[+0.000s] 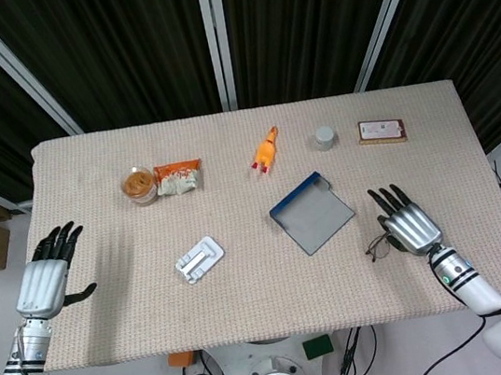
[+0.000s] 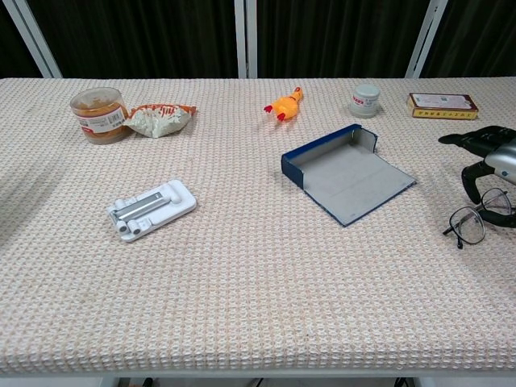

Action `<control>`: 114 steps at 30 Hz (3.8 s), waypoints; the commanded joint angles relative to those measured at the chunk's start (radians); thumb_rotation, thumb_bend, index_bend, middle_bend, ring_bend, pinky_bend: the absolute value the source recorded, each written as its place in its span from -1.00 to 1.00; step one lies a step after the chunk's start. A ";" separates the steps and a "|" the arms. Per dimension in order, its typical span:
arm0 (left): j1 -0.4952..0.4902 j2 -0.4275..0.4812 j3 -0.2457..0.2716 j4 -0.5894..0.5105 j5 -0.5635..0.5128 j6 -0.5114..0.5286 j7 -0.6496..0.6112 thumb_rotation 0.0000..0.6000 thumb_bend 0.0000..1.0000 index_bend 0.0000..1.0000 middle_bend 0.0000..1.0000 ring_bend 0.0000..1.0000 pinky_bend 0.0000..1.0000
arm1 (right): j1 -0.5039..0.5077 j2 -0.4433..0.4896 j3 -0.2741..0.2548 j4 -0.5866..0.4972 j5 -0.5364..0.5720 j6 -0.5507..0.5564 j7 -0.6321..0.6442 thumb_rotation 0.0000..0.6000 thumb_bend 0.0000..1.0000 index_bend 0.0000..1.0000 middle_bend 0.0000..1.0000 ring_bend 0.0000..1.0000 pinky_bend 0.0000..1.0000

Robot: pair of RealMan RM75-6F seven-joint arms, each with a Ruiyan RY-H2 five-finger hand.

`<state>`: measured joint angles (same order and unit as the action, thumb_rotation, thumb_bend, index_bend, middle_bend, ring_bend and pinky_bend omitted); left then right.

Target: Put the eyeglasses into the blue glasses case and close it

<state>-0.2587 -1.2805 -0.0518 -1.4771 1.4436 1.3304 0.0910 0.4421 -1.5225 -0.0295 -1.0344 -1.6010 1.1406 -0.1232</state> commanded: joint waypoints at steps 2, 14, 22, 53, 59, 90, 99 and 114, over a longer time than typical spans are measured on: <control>0.000 0.001 0.001 -0.002 0.003 0.001 0.000 0.86 -0.76 -0.99 -0.94 -1.00 -0.71 | 0.000 0.002 -0.001 0.001 0.000 0.000 0.002 1.00 -0.24 0.24 -1.00 -1.00 -1.00; 0.003 0.000 0.001 0.001 0.007 0.005 -0.001 0.84 -0.76 -0.99 -0.94 -1.00 -0.71 | 0.005 -0.007 -0.004 0.009 -0.001 0.000 0.010 1.00 -0.05 0.30 -1.00 -1.00 -1.00; 0.005 -0.002 0.002 0.008 0.005 0.005 -0.011 0.84 -0.76 -0.99 -0.94 -1.00 -0.71 | 0.019 0.011 0.012 -0.025 -0.017 0.035 0.010 1.00 -0.05 0.31 -1.00 -1.00 -1.00; 0.006 -0.009 -0.006 0.101 -0.008 -0.018 -0.118 0.83 -0.76 -0.99 -0.94 -1.00 -0.71 | 0.321 -0.131 0.175 -0.070 0.109 -0.219 -0.136 1.00 -0.05 0.32 -1.00 -1.00 -1.00; 0.002 -0.026 -0.008 0.121 -0.004 -0.018 -0.128 0.81 -0.76 -0.99 -1.00 -1.00 -0.71 | 0.331 -0.155 0.166 -0.045 0.126 -0.237 -0.135 1.00 -0.05 0.32 -1.00 -1.00 -1.00; -0.009 -0.022 -0.004 0.103 -0.015 -0.047 -0.105 0.93 -0.76 -0.99 -1.00 -1.00 -0.71 | 0.281 -0.109 0.091 -0.074 0.105 -0.141 -0.118 1.00 0.03 -0.43 -1.00 -1.00 -1.00; -0.011 -0.028 -0.001 0.107 -0.018 -0.056 -0.104 0.93 -0.76 -0.99 -1.00 -1.00 -0.71 | 0.271 -0.098 0.078 -0.103 0.110 -0.158 -0.089 1.00 0.83 -0.20 -1.00 -1.00 -1.00; -0.010 -0.035 0.003 0.128 -0.017 -0.062 -0.123 0.93 -0.76 -0.99 -1.00 -1.00 -0.71 | 0.281 -0.125 0.079 -0.080 0.130 -0.203 -0.113 1.00 0.87 -0.15 -1.00 -1.00 -1.00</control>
<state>-0.2687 -1.3145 -0.0491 -1.3503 1.4266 1.2699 -0.0306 0.7201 -1.6465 0.0502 -1.1162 -1.4736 0.9446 -0.2331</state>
